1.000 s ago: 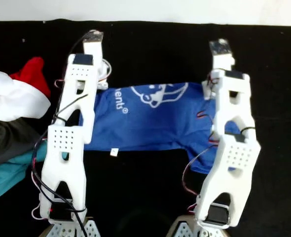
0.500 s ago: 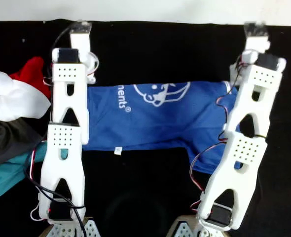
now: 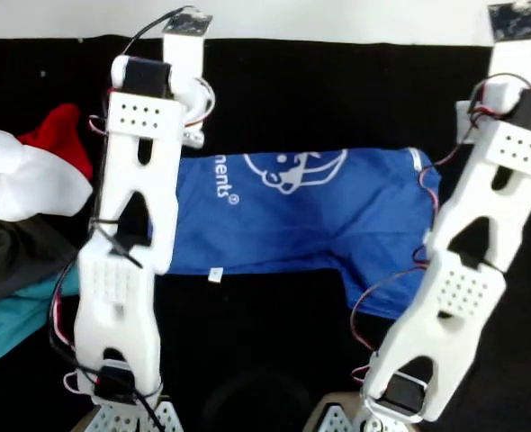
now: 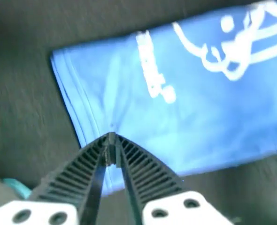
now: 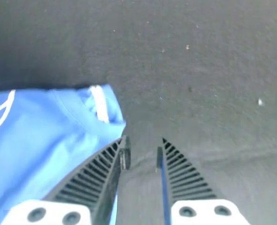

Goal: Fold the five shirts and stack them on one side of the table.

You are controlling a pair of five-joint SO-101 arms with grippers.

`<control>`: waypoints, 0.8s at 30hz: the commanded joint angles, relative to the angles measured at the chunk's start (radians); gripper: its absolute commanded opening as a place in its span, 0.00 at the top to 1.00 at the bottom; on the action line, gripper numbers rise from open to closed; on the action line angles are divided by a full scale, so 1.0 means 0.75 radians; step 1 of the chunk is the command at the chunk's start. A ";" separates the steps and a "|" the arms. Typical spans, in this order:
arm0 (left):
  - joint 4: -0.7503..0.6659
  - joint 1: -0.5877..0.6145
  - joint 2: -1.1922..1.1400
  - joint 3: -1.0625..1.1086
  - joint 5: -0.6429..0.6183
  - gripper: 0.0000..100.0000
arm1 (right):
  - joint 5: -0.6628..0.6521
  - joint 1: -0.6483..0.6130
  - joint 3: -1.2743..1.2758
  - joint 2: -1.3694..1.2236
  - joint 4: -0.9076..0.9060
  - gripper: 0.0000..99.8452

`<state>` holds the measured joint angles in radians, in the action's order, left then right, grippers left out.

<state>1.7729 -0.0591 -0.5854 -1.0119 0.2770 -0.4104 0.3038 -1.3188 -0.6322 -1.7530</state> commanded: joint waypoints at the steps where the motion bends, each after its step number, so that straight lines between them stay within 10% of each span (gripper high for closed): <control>1: -0.053 -0.017 0.337 0.482 -0.047 0.99 | -0.023 0.003 0.494 0.437 -0.015 0.89; 12: -1.007 -0.007 0.895 1.900 -0.053 0.99 | -0.344 -0.111 2.213 1.398 0.435 0.89; 24: -1.401 -0.009 0.748 2.213 -0.055 0.99 | -0.853 -0.165 3.090 1.697 0.785 0.74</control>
<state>0.7572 -0.0591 0.0008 0.6452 0.2447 -0.9828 0.1903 0.9383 0.6076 -1.2221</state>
